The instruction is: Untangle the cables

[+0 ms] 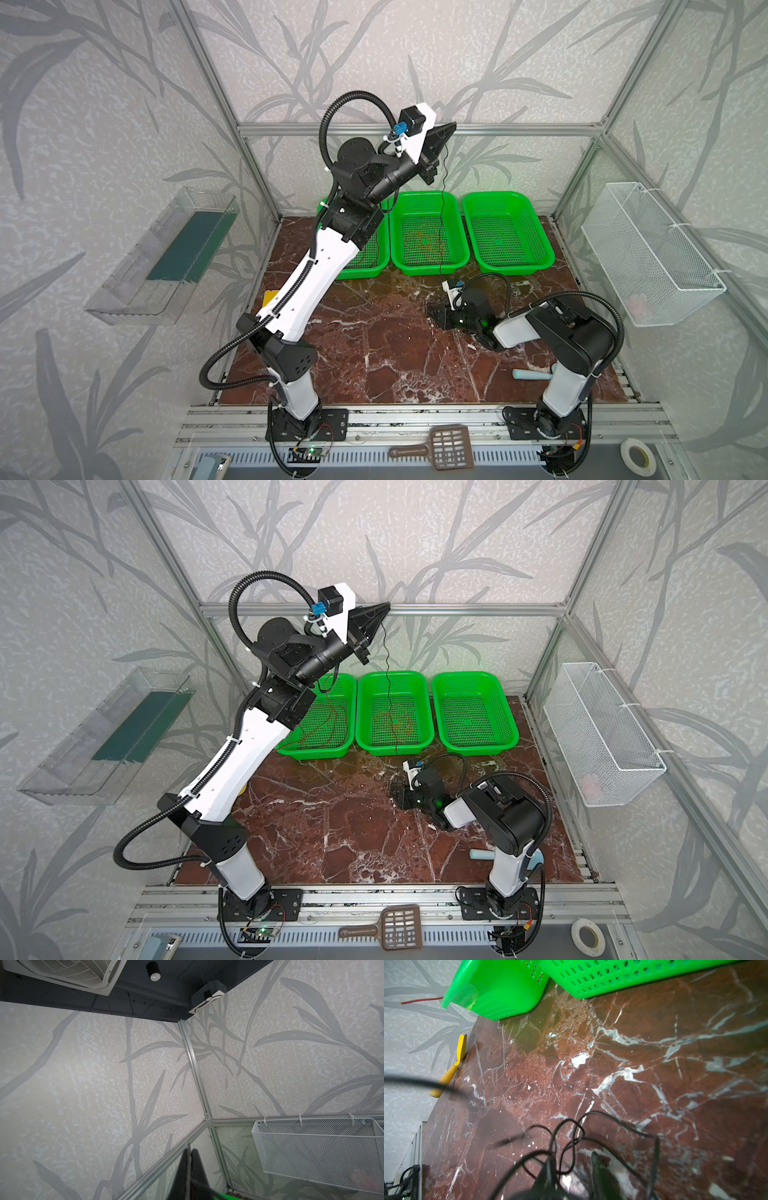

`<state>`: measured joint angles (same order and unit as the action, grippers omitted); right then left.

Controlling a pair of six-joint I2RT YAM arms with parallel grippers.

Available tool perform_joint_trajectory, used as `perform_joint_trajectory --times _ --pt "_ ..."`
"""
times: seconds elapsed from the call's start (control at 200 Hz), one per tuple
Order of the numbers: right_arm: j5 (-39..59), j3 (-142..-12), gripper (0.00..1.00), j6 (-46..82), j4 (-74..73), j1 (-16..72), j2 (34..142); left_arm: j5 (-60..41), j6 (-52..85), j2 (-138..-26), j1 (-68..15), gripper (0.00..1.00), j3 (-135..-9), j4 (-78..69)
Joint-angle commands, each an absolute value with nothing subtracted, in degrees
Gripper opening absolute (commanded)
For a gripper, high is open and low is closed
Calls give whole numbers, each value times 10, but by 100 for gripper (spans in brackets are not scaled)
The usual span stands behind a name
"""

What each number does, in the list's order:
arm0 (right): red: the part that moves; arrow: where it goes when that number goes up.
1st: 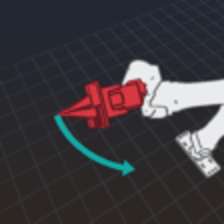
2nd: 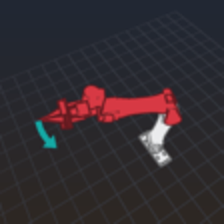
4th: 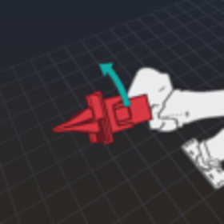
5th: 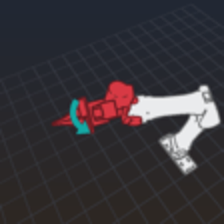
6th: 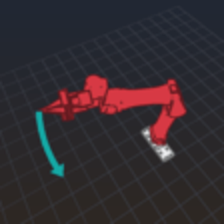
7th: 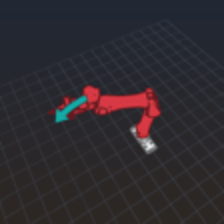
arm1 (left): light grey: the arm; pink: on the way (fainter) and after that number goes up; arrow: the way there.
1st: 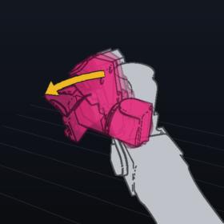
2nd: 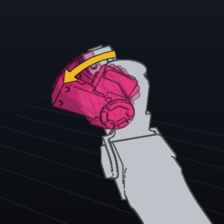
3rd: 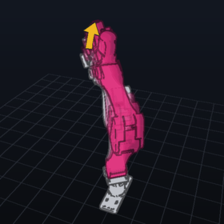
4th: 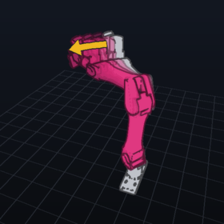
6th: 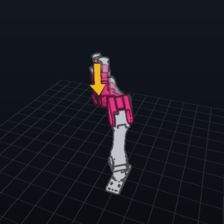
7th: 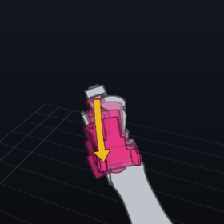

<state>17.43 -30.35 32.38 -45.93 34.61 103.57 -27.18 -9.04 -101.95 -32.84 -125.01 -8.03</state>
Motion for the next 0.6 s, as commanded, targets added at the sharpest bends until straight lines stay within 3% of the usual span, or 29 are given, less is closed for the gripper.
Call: perform_joint_trajectory --times 0.0,0.325,0.44,0.595 --pt "156 -295 28 330 -454 351 1047 -296 -106 -1032 -325 0 -1309 -59" --pt "140 -304 30 321 -431 351 1043 -292 -124 -1069 -319 0 -1392 -31" --pt "128 -285 37 307 -452 351 1015 -295 -124 -1060 -316 0 -1380 -18" --pt "124 -271 50 235 -432 351 921 -299 -112 -1017 -316 0 -1275 -60"
